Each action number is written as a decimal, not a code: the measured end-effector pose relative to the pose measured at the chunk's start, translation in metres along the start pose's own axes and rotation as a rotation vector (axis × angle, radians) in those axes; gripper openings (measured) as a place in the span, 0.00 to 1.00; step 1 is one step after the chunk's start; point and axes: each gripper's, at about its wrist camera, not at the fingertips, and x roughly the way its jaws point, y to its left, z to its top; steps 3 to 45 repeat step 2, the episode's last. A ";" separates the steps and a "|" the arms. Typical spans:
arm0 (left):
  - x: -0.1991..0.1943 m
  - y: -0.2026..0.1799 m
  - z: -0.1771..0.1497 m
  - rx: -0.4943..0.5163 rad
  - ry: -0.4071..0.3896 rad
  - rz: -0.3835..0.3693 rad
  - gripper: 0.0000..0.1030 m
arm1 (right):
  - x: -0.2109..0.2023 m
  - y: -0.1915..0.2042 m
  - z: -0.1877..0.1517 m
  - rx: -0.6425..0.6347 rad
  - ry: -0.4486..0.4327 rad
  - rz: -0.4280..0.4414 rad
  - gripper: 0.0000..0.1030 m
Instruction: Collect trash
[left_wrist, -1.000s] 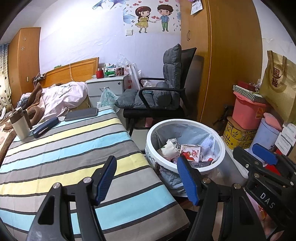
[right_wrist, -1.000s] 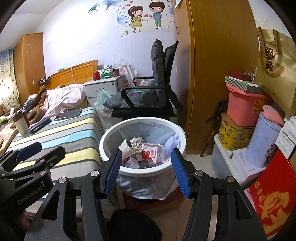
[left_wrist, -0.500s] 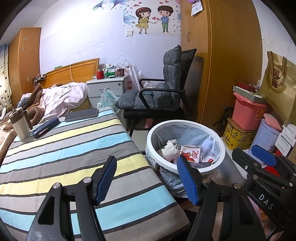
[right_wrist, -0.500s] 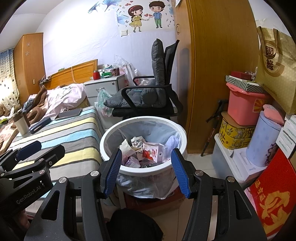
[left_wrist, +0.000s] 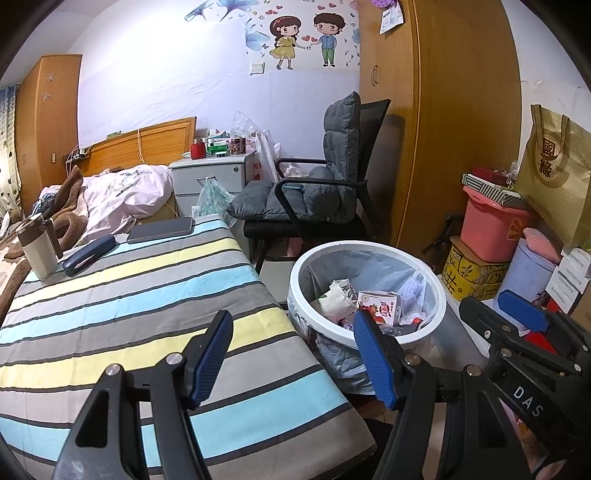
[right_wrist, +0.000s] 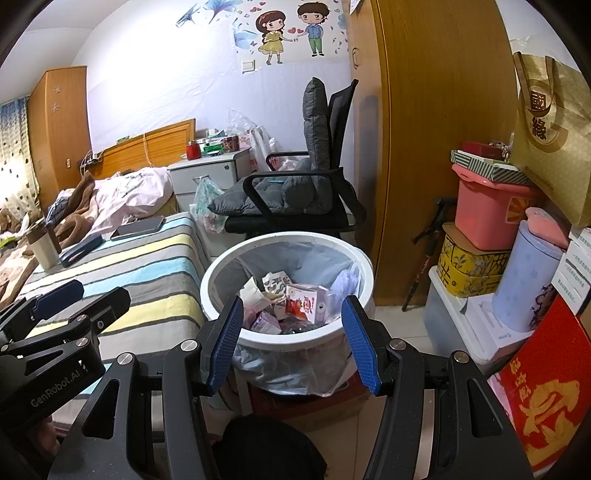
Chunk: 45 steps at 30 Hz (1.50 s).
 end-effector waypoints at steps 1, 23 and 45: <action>0.000 0.000 0.000 0.002 0.001 -0.002 0.68 | 0.000 0.000 0.000 -0.001 0.000 0.001 0.55; 0.000 0.000 -0.001 0.002 0.003 -0.003 0.68 | 0.000 0.000 0.000 0.000 0.000 0.000 0.55; 0.000 0.000 -0.001 0.002 0.003 -0.003 0.68 | 0.000 0.000 0.000 0.000 0.000 0.000 0.55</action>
